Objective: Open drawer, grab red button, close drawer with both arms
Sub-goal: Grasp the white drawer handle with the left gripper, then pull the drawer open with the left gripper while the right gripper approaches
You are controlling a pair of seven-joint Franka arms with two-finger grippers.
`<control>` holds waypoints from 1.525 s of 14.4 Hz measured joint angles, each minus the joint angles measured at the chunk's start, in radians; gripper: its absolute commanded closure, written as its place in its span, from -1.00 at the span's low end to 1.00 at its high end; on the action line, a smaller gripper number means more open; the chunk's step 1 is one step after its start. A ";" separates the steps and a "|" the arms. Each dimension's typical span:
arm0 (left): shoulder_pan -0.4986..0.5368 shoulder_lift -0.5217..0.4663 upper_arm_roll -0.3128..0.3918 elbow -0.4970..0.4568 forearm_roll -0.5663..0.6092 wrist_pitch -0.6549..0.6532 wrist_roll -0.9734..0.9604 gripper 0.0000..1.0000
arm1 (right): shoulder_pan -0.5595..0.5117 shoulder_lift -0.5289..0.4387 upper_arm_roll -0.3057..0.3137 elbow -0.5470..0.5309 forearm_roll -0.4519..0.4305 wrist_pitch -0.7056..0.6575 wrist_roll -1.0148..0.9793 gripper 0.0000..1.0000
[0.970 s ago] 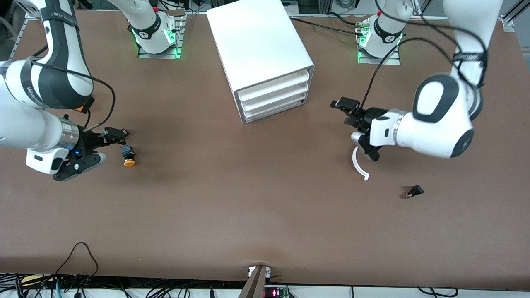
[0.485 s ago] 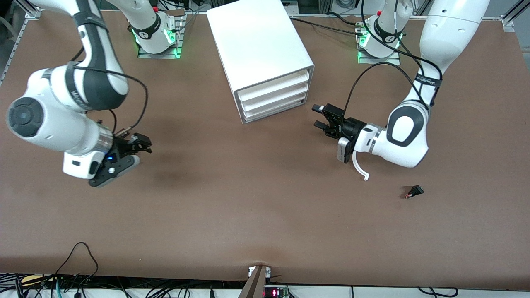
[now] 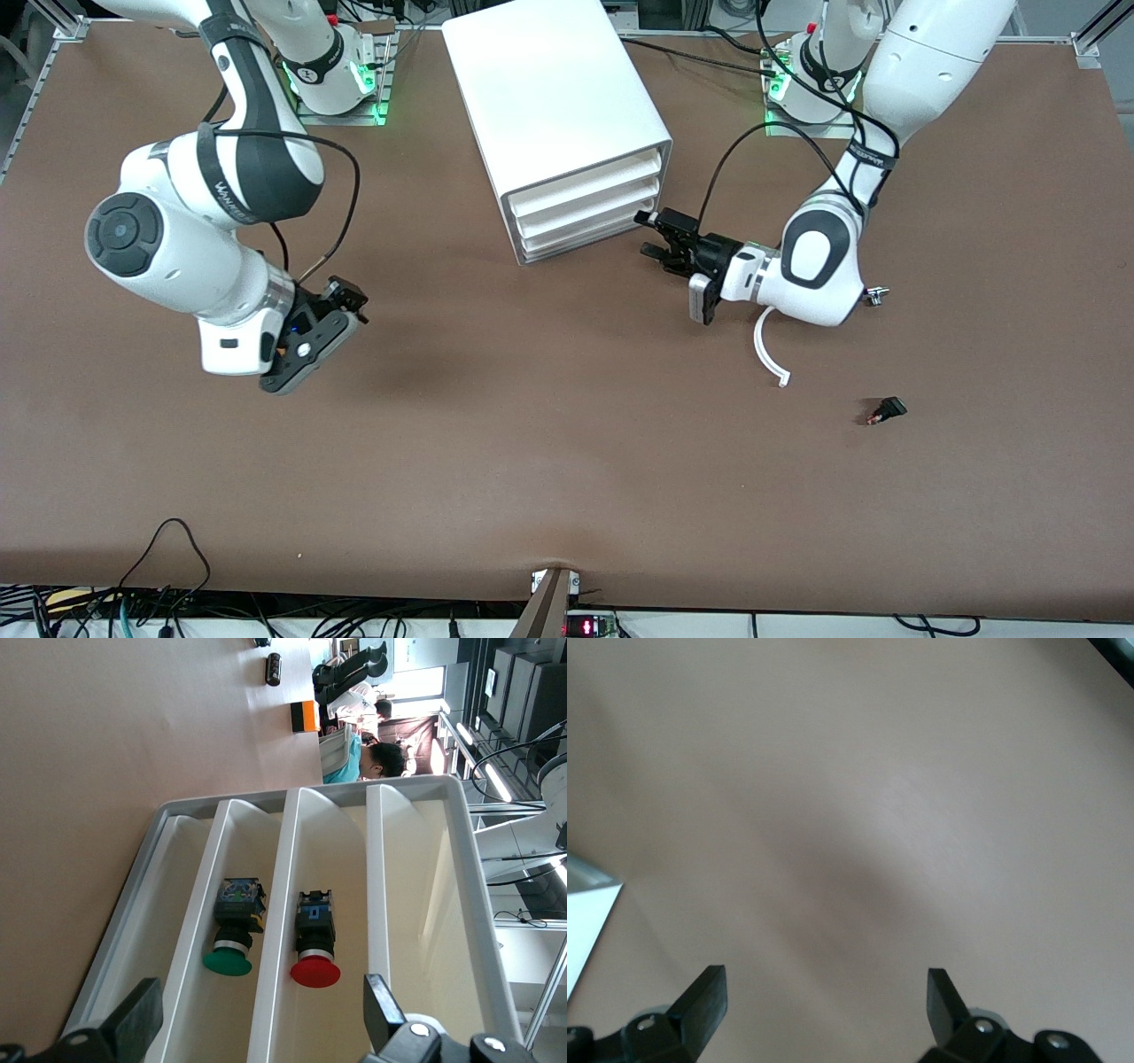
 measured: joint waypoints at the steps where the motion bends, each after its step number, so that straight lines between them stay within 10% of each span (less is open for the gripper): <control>1: 0.000 -0.003 -0.002 -0.023 -0.007 0.001 0.014 -0.78 | 0.000 0.001 0.014 0.000 0.016 0.015 -0.046 -0.99; 6: 0.003 -0.013 -0.021 -0.107 -0.061 0.001 0.056 0.16 | 0.039 0.005 0.047 0.000 0.006 0.050 -0.165 -1.00; 9: 0.002 -0.016 -0.039 -0.113 -0.063 -0.005 0.057 0.23 | 0.089 0.012 0.049 0.000 -0.058 0.058 -0.211 -1.00; 14: 0.002 -0.017 -0.043 -0.126 -0.064 -0.006 0.085 0.97 | 0.145 0.042 0.050 0.001 -0.069 0.106 -0.392 -1.00; 22: 0.003 -0.010 -0.042 -0.128 -0.067 -0.009 0.137 1.00 | 0.226 0.160 0.070 0.213 -0.069 0.074 -0.501 -1.00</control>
